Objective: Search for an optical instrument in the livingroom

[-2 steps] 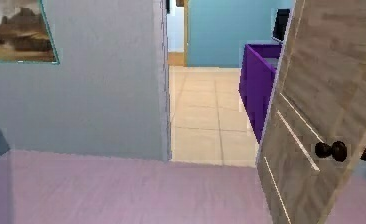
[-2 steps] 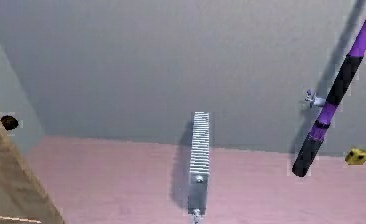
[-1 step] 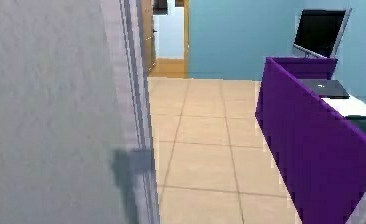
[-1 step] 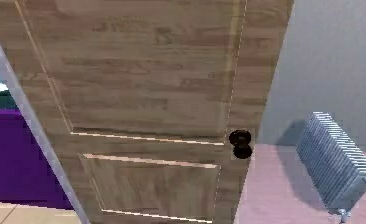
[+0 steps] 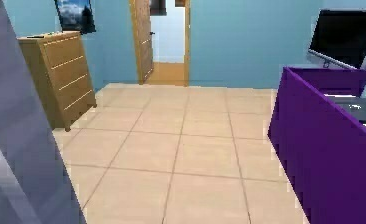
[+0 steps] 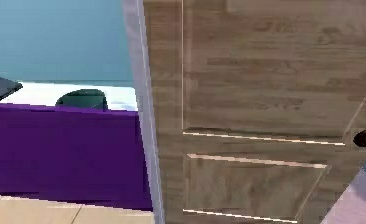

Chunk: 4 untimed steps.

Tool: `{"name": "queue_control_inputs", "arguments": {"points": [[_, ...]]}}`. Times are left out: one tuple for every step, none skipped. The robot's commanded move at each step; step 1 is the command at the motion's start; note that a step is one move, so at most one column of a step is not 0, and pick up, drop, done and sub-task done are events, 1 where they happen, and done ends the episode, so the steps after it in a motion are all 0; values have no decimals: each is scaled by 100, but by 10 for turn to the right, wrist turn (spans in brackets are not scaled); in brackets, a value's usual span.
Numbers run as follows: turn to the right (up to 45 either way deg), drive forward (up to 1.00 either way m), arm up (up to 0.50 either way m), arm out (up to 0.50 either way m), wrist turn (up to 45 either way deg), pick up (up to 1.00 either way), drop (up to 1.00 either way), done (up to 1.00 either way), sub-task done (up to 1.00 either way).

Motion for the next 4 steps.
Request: {"name": "queue_control_inputs", "arguments": {"points": [[360, 0, 0, 0, 0, 0, 0, 0, 0], [0, 45, 0, 0, 0, 0, 0, 0, 0], [-450, 0, 0, 0, 0, 0, 0, 0, 0], [0, 100, 0, 0, 0, 0, 0, 0, 0]]}}
